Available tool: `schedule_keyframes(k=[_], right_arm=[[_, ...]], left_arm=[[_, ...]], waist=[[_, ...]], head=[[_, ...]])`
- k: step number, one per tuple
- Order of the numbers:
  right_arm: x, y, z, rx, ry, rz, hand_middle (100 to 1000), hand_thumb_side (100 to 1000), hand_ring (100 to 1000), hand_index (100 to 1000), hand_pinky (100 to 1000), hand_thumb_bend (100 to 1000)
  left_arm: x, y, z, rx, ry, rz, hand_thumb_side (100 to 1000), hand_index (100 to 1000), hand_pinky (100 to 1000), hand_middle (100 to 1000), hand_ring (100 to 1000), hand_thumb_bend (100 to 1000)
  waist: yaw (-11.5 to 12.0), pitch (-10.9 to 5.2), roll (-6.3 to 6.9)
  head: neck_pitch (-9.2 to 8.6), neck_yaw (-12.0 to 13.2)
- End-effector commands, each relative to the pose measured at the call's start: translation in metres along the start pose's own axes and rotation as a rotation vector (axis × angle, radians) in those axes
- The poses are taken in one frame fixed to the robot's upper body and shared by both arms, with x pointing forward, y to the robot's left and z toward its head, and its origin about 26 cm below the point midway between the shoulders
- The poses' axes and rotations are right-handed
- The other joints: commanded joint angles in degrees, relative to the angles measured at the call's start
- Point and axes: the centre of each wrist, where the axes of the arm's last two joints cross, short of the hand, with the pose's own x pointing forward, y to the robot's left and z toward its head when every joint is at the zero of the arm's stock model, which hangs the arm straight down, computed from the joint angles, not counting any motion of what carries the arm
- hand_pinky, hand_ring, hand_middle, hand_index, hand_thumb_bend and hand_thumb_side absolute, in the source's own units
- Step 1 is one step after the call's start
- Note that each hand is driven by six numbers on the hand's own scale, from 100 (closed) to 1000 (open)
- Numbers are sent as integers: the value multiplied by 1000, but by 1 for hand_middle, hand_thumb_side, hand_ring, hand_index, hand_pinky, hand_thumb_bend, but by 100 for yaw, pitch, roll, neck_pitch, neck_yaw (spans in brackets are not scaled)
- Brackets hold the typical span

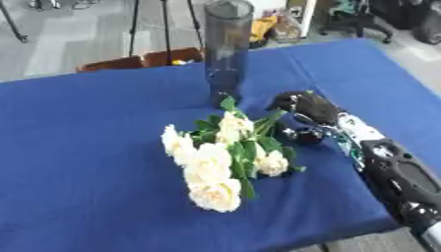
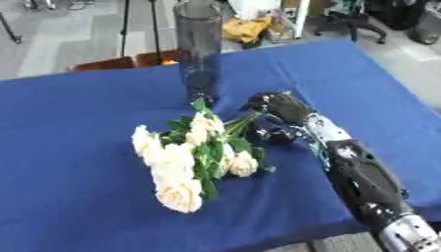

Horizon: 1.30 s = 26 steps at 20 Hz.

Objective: Arrange flowers into the vase.

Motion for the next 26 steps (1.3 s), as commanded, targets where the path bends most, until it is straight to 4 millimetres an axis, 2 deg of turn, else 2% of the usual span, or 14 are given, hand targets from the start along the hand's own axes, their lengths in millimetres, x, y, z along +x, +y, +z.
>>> schedule_keyframes(k=[1,19,23,26], right_arm=[[-12,-13,3,-1,19,42,704,119,838,841,790,274],[-16,-13,1,40,15,62,698,100,828,834,783,272],[-17,-13,2,79,-8,74,625,100,786,773,742,168],[-18,-13,4,87,-14,78,625,100,786,773,742,168]], left_arm=[[7,1,-4,-6,-29,-3,770,690,494,510,538,402],[8,-1,-5,-14,-31,6,769,690,495,509,536,403],[8,-1,-5,-17,-30,8,769,690,495,508,536,403],[8,-1,-5,-18,-29,8,769,690,495,508,536,403]], waist=[[25,-25,81],[160,-3,135],[180,-9,142],[185,-9,143]], head=[[-41,16],[-52,-1],[-38,-5],[-36,-7]])
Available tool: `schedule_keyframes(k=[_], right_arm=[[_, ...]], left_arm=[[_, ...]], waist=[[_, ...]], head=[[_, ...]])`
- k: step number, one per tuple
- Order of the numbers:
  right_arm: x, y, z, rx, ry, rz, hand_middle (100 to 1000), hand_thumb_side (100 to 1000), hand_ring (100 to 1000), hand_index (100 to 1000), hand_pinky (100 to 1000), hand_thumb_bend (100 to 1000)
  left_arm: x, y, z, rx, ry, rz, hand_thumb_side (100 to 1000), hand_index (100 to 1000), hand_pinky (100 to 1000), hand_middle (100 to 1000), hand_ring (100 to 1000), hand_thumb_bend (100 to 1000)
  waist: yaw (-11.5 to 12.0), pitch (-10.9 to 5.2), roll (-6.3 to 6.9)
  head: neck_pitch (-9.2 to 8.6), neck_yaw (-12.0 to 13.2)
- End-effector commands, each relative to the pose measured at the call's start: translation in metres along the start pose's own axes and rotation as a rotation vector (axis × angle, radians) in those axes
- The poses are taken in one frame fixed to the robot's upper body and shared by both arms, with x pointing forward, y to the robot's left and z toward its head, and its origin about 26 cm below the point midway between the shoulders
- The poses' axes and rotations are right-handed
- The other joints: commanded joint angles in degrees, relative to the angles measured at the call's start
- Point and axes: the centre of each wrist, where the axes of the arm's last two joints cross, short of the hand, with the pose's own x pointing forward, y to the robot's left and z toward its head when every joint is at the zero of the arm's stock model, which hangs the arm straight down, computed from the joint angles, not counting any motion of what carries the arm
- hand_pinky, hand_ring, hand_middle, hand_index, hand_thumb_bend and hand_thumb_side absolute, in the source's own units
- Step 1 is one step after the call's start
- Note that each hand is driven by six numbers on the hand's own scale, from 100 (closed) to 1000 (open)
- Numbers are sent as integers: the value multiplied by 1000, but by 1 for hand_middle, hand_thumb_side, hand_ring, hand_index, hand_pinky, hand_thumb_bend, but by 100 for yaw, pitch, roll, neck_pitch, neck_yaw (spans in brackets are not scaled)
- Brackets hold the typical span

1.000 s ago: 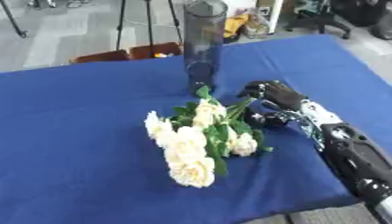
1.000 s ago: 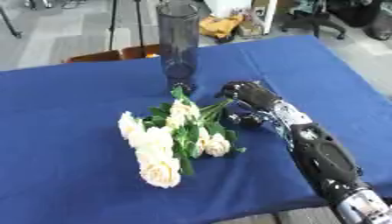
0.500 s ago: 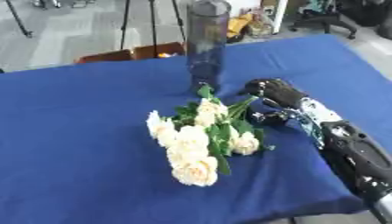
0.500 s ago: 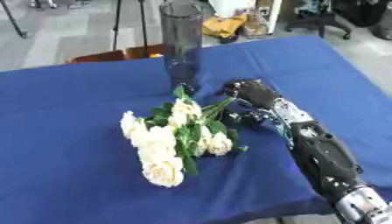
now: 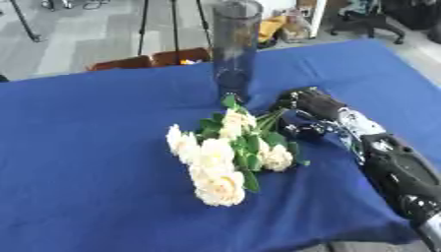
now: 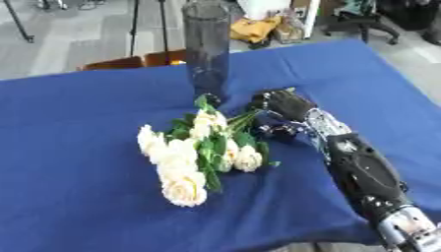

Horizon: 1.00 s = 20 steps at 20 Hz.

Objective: Arrange flowers into the vase.

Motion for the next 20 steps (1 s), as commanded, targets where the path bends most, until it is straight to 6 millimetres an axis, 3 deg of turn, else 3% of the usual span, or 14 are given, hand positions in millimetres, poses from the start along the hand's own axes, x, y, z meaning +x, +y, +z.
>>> schedule_keyframes(k=[1,2,3,7,13,19,20], right_arm=[[-8,-5,5,30,-1,32,625,100,786,773,742,168],[-8,-5,5,31,-1,33,625,100,786,773,742,168],[-9,-5,7,36,-2,35,523,100,717,663,662,100],[-10,-5,10,42,-4,37,492,100,689,630,630,100],[-10,-4,12,27,0,36,405,100,628,480,548,100],[-11,-3,12,26,1,36,405,100,628,480,548,100],[-10,-2,12,22,-3,35,324,100,586,378,489,375]], left_arm=[[7,1,-4,-4,-27,4,769,690,495,508,536,403],[7,1,-4,-5,-27,4,769,690,495,508,536,403],[7,1,-4,-4,-27,4,770,689,495,508,535,403],[7,0,-4,-5,-27,5,769,689,495,508,535,403],[7,1,-4,-3,-26,6,769,689,496,508,535,404],[7,1,-4,-3,-25,8,769,689,496,508,535,404],[7,1,-4,-3,-26,8,769,689,496,508,535,404]], waist=[[9,-9,92],[9,-9,92],[11,-6,90],[8,-4,87],[-4,-9,86],[-9,-12,88],[-8,-16,91]], head=[[-28,-6],[-28,-6],[-22,0],[-12,8],[-7,19],[-6,21],[-7,18]])
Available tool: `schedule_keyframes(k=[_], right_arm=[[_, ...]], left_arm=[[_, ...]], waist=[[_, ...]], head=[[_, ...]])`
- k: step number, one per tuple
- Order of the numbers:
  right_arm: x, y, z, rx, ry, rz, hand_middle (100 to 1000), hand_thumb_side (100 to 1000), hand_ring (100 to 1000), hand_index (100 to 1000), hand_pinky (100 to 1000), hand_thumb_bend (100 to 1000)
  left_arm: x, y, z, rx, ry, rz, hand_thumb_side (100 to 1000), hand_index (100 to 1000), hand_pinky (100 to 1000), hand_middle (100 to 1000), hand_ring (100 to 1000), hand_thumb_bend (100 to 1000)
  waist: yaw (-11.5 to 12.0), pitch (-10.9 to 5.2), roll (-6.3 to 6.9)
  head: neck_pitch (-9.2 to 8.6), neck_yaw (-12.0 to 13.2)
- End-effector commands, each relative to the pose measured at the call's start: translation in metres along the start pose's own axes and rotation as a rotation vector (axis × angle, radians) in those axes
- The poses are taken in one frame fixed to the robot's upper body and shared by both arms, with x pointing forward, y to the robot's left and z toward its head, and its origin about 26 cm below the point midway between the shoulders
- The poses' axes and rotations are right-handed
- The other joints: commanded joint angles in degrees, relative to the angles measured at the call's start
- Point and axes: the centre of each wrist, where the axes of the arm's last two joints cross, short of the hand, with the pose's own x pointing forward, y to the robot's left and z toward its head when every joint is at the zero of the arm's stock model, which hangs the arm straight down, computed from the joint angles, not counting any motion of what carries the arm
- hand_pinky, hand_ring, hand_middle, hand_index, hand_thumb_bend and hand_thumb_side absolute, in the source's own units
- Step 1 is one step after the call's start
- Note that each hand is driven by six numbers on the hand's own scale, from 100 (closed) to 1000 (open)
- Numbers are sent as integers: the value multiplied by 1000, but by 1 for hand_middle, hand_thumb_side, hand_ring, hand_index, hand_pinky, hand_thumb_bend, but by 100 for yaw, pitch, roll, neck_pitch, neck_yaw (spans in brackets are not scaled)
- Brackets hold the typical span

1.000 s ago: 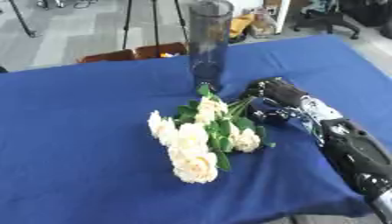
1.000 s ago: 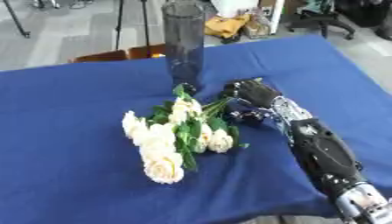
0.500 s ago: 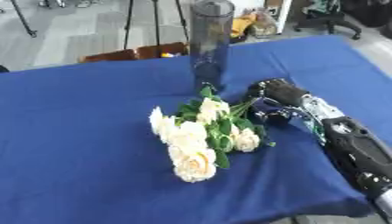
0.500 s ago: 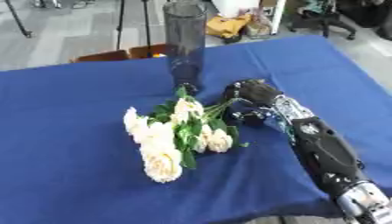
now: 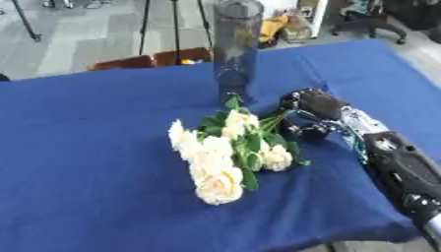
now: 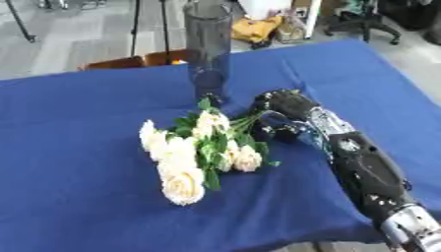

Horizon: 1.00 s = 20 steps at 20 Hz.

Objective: Arrange flowers into the vase.

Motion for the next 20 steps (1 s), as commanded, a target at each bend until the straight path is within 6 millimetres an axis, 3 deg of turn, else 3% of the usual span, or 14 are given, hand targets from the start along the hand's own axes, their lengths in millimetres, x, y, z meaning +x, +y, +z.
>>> schedule_keyframes(k=[1,4,10,14,16,17,18,19,20], right_arm=[[-7,-1,8,22,4,25,324,100,586,378,489,375],[-6,-2,7,-3,-6,24,262,100,563,328,449,410],[-3,-8,4,-61,-40,17,249,100,532,328,421,492],[0,-14,1,-91,-62,13,213,226,451,316,353,597],[0,-16,0,-96,-66,11,215,236,446,353,372,594],[0,-16,0,-95,-66,11,296,223,509,470,454,570],[1,-16,0,-88,-67,11,467,227,619,610,536,554],[1,-16,-1,-79,-69,10,530,224,662,661,562,547],[1,-16,-1,-71,-70,8,683,195,765,761,632,519]], left_arm=[[7,2,-5,-3,-30,-5,769,689,496,508,535,404],[7,2,-5,-3,-30,-5,768,689,497,508,535,405],[7,2,-5,-2,-32,-6,767,689,497,508,535,406],[7,2,-5,-2,-32,-8,767,689,497,508,535,406],[7,3,-5,-2,-32,-8,767,689,497,508,535,407],[7,3,-5,-2,-32,-9,767,689,497,508,535,407],[7,3,-5,-2,-32,-9,767,689,497,508,535,407],[7,3,-5,-2,-31,-9,767,689,497,508,535,407],[7,3,-5,-2,-31,-9,767,689,497,508,535,407]], waist=[[-8,-19,94],[-17,-29,98],[-65,-54,84],[-87,-72,70],[-89,-79,66],[-89,-82,65],[-88,-83,64],[-87,-85,63],[-86,-85,63]], head=[[-11,12],[-16,14],[-15,27],[-15,32],[-19,35],[-22,38],[-24,39],[-25,38],[-25,38]])
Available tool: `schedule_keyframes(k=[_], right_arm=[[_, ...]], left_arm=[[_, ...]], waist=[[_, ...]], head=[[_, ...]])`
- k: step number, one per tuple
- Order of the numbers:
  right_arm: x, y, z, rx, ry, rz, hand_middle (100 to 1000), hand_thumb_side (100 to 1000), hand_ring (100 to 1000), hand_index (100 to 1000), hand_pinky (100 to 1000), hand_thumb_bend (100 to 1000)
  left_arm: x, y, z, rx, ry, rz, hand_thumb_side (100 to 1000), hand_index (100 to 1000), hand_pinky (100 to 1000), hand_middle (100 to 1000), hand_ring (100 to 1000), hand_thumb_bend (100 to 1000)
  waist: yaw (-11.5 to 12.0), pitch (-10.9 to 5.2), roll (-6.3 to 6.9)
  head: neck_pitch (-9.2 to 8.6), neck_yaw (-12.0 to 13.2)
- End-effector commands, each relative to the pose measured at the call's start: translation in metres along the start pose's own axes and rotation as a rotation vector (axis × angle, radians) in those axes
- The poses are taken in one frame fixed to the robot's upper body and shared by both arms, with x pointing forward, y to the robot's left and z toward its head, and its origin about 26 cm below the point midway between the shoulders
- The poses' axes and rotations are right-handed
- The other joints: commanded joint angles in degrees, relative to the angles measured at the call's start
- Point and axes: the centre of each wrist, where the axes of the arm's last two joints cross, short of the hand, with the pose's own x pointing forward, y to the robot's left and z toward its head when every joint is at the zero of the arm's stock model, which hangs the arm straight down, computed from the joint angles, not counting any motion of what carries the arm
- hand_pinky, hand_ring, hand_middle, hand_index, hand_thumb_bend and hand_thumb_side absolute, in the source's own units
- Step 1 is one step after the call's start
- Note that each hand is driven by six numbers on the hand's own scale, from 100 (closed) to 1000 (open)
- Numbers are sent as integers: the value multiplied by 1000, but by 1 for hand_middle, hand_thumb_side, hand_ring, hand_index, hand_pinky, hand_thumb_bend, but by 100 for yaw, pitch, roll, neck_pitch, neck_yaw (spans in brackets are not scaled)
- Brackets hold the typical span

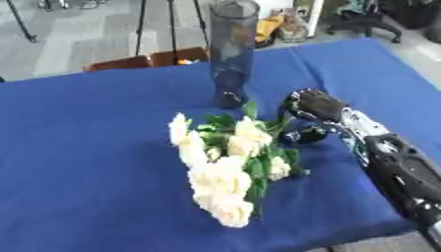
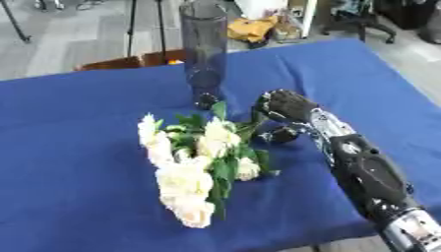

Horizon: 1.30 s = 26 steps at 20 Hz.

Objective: Arrange flowers into the vase.

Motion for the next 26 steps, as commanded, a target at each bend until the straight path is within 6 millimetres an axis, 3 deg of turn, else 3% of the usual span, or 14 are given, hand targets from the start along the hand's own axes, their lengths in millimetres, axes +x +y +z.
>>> schedule_keyframes(k=[1,3,6,10,13,14,16,19,23,24,26], right_arm=[[-6,-14,0,14,-7,29,688,194,770,764,635,519],[-6,-14,-1,32,-11,26,719,192,810,788,664,513],[-6,-15,-2,50,-13,22,696,196,815,790,668,513],[-6,-16,-2,60,-9,17,544,213,796,761,661,522],[-6,-16,-2,57,-8,16,552,224,800,774,666,528],[-6,-16,-2,59,-9,15,650,198,826,819,685,512],[-6,-13,-1,83,-10,10,671,153,829,827,679,492],[-7,-12,-1,108,-9,3,569,107,751,766,567,477],[-7,-11,0,113,-3,-3,452,100,671,560,461,462],[-7,-10,0,115,0,-3,463,100,689,572,481,465],[-7,-9,1,119,4,-3,625,142,801,744,642,491]], left_arm=[[7,3,-5,-2,-31,-9,767,689,497,508,535,407],[7,2,-5,-2,-31,-8,767,689,497,507,535,409],[7,2,-4,-2,-30,-8,767,689,497,507,535,409],[7,2,-4,-1,-29,-8,767,688,496,507,535,410],[7,2,-4,-1,-28,-8,767,688,496,507,535,410],[7,2,-4,-1,-28,-8,767,688,496,507,535,410],[7,2,-4,-3,-29,-7,767,688,496,507,534,410],[7,2,-4,-3,-28,-7,767,688,497,507,535,409],[6,2,-4,-2,-27,-6,767,688,497,507,534,408],[6,2,-4,-2,-27,-6,767,688,497,507,534,408],[6,2,-4,-2,-27,-5,767,688,497,507,534,409]], waist=[[6,-83,62],[14,-81,63],[24,-73,68],[31,-68,73],[30,-66,76],[32,-65,76],[48,-61,82],[71,-57,90],[78,-53,92],[73,-52,91],[60,-52,88]], head=[[-26,11],[-26,10],[-21,8],[-18,12],[-22,16],[-23,16],[-28,12],[-30,11],[-23,17],[-21,19],[-20,25]])
